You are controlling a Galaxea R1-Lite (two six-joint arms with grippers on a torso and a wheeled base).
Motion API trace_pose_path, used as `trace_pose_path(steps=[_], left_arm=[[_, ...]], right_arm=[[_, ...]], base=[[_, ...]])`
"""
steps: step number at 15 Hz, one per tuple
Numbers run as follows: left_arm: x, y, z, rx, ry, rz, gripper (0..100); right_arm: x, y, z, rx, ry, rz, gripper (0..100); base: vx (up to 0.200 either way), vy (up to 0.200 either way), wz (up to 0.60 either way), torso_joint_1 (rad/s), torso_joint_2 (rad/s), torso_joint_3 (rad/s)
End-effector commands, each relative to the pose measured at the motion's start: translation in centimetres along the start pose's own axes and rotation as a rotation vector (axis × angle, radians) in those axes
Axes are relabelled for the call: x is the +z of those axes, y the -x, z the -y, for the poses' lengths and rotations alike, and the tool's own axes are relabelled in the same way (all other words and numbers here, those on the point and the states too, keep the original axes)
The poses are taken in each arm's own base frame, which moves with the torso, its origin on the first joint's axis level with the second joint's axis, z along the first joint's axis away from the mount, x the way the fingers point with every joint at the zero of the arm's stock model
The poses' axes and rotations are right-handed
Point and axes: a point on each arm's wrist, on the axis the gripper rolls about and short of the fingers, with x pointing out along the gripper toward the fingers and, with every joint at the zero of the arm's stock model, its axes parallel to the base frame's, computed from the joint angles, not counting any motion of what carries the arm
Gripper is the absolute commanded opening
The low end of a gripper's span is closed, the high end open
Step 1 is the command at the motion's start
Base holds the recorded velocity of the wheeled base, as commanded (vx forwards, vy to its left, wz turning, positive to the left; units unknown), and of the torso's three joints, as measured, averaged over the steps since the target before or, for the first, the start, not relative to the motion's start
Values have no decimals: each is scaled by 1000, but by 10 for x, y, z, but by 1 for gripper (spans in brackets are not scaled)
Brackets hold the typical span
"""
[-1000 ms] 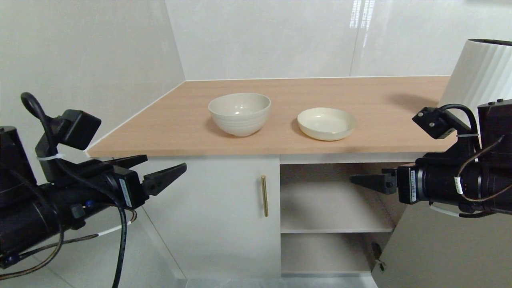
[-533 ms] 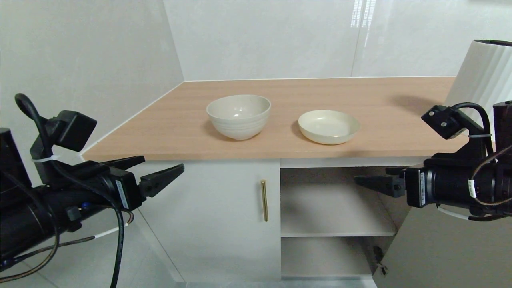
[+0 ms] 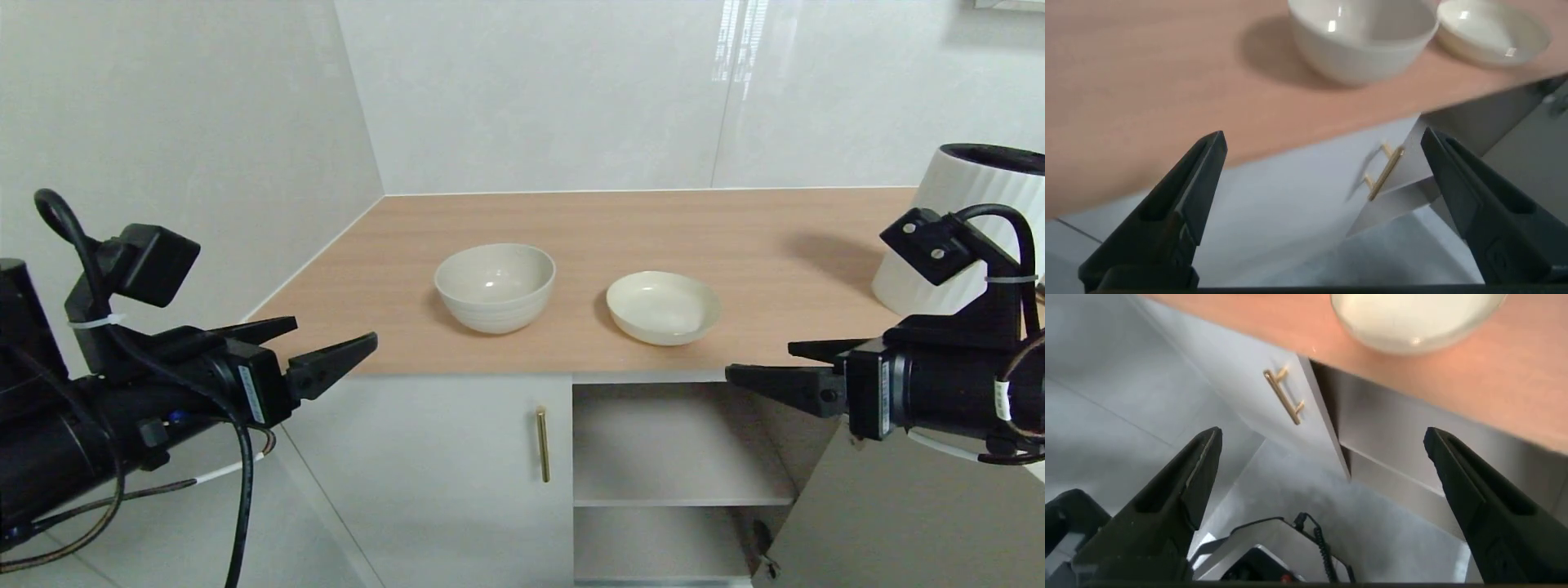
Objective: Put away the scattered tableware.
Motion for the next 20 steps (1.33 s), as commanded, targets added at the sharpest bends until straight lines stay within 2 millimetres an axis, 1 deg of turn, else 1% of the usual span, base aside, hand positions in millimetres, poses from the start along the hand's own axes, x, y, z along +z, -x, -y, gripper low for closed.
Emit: trace_pose_path(steps=[1,3,4,6,7,8,9,10,11,12,13,15,16,17,18,19,20], left_arm=[[-2,-9,-2,7,5,-21,100],[0,-16,-4,35,7,-26,100],[2,-24,-5,71,8,-27,100],[1,-30,-7,103,9,-36,100],[6,-38,-8,131,6,-25,100],[11,-41,-8,136,5,-14,100],[23,-60,-11,163,10,-21,100],[30,-73,-14,187,15,-61,100],[32,-81,-16,223,19,-126,100],[30,-88,-15,262,44,-223,100],[28,-99,-10,264,93,-285,100],[38,-118,-2,261,196,-295,100],[45,-126,2,263,230,-294,100],[48,-133,6,266,242,-320,100],[47,-134,8,295,251,-367,100],[40,-139,11,314,300,-394,100],[34,-144,20,306,342,-409,100]], right_arm=[[0,-3,1,-2,-1,-5,100],[0,-8,2,-7,-2,-12,100],[1,-14,6,-17,-6,3,100],[2,-23,12,-35,-9,19,100],[6,-37,23,-67,0,42,100],[9,-42,28,-82,5,52,100],[19,-63,45,-124,5,70,100],[30,-80,52,-141,0,76,100],[38,-91,58,-157,-14,64,100],[47,-99,61,-203,-54,17,100],[49,-105,63,-260,-129,-49,100],[52,-108,64,-304,-167,-80,100],[51,-107,63,-316,-169,-83,100],[49,-105,62,-339,-167,-83,100],[46,-104,61,-378,-164,-86,100],[41,-102,60,-407,-160,-97,100],[36,-98,59,-410,-159,-107,100]], base=[[0,0,0,207,-486,-266],[0,0,0,217,-488,-269],[0,0,0,227,-505,-276],[0,0,0,237,-522,-283],[0,0,0,198,-417,-217],[0,0,0,110,-232,-115],[0,0,0,61,-129,-71],[0,0,0,27,-66,-41],[0,0,0,0,0,0],[0,0,0,0,0,0],[0,0,0,0,0,0],[0,0,0,0,0,0],[0,0,0,0,0,0],[0,0,0,0,0,0],[0,0,0,0,0,0],[0,0,0,0,0,0],[0,0,0,0,0,0]])
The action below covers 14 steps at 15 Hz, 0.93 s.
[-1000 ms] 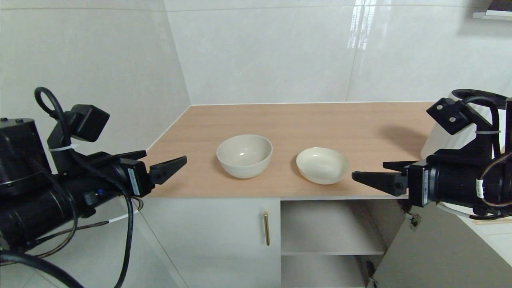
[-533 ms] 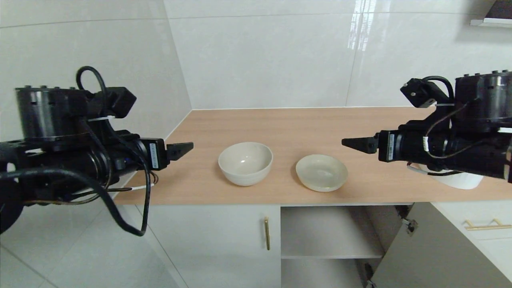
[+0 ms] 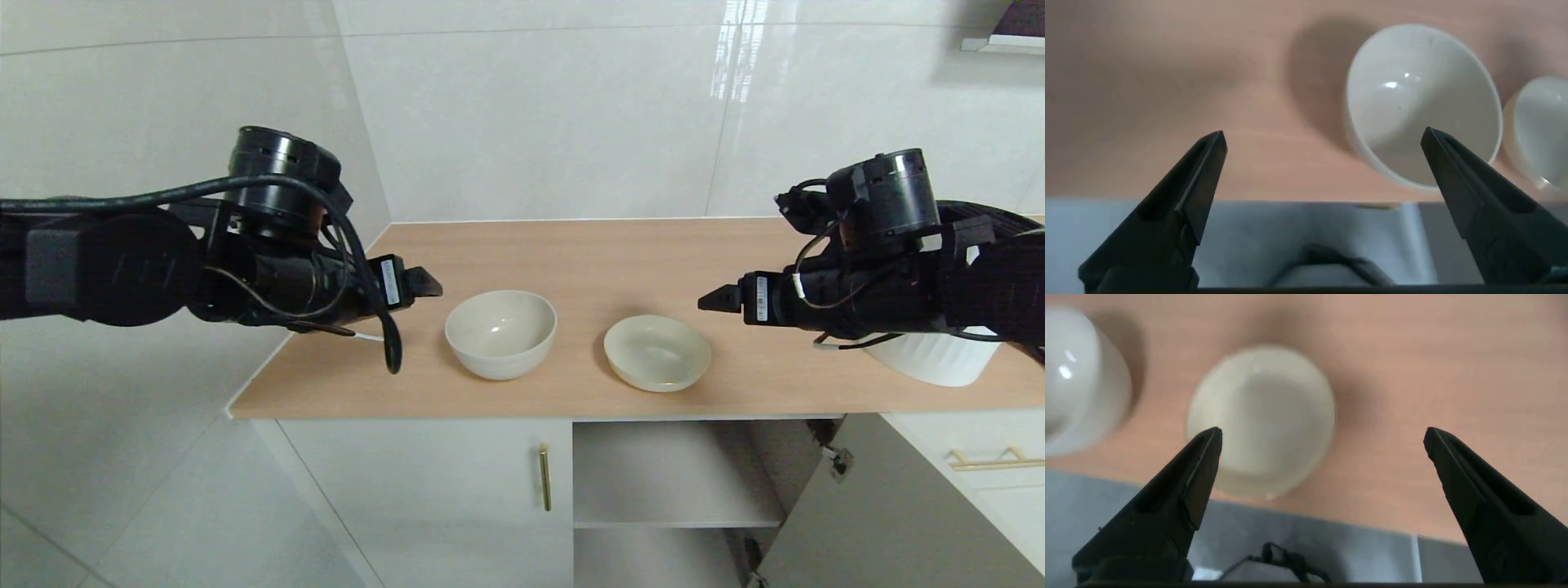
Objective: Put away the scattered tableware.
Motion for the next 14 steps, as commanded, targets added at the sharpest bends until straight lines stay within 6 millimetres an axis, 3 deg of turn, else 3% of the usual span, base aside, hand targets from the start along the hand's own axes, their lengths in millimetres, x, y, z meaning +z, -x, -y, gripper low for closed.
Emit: trace_pose_path(steps=[1,5,10,11,14], left_arm=[[-18,-30,20,-11,20,-76,100],[-27,-79,26,132,8,-63,100],[-23,-85,17,152,25,-58,100],[-24,-87,17,154,26,-59,0],[-26,-87,21,142,15,-64,0]], right_arm=[[-5,4,1,1,4,-4,100],[-2,11,-1,5,2,15,100],[-2,11,-1,5,1,15,100],[-2,11,-1,5,-1,15,100],[-3,9,-1,6,2,11,100]], base=[[0,0,0,0,0,0],[0,0,0,0,0,0],[0,0,0,0,0,0],[0,0,0,0,0,0],[0,0,0,0,0,0]])
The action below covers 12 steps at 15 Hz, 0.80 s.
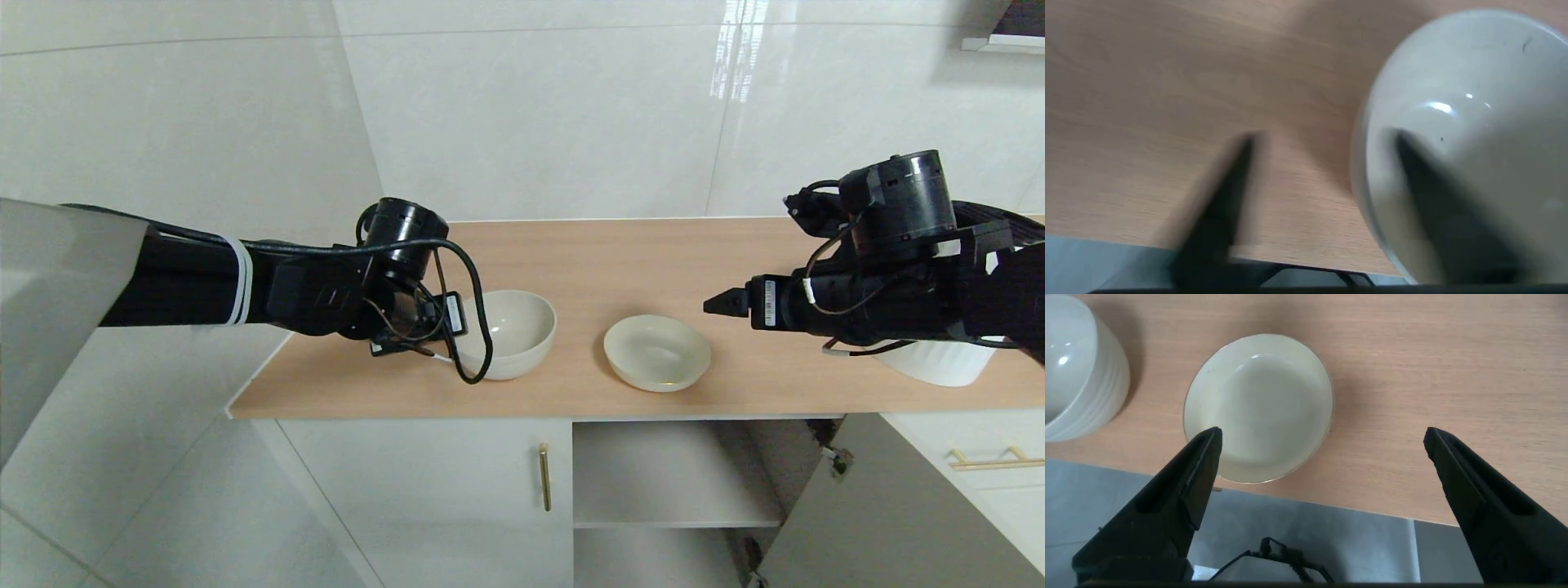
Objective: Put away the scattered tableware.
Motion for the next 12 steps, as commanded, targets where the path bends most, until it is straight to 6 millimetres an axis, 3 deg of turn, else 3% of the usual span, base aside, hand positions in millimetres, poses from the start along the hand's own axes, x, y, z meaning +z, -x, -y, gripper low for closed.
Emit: trace_pose_path(steps=[1,3,5,9,12], left_arm=[[-1,0,1,-2,-2,-2,0],[3,7,1,-12,7,16,0],[16,39,-3,-44,25,71,0],[29,105,-14,-152,49,154,0],[32,124,-18,-213,53,163,0]], right_arm=[[0,-1,-1,3,-6,-1,100],[0,-4,0,0,-11,-6,100],[-5,-15,-1,-10,-7,-33,100],[-19,-57,0,-109,3,-106,100],[-30,-75,1,-148,4,-146,100]], base=[[0,0,0,0,0,0],[0,0,0,0,0,0],[0,0,0,0,0,0],[0,0,0,0,0,0],[0,0,0,0,0,0]])
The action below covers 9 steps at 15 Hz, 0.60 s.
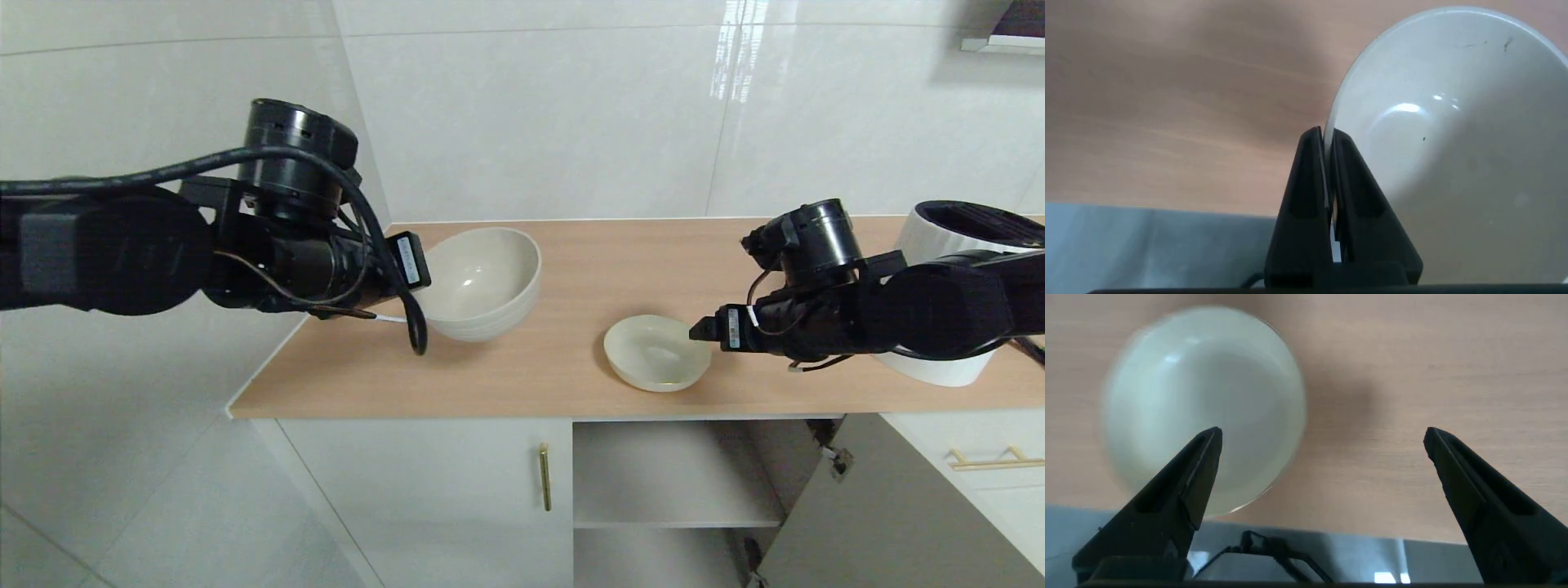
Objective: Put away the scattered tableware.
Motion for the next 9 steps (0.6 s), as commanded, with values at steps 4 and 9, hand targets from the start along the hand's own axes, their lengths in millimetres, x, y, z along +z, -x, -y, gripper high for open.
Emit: trace_pose_path(steps=[4,9], left_arm=[[8,27,-1,-45,11,40,0],[6,28,3,-57,6,35,0]], right_arm=[[-15,-34,-4,-35,13,-65,100],[-13,-42,-8,-31,-41,-61,0]], base=[[0,0,0,0,0,0],[0,0,0,0,0,0]])
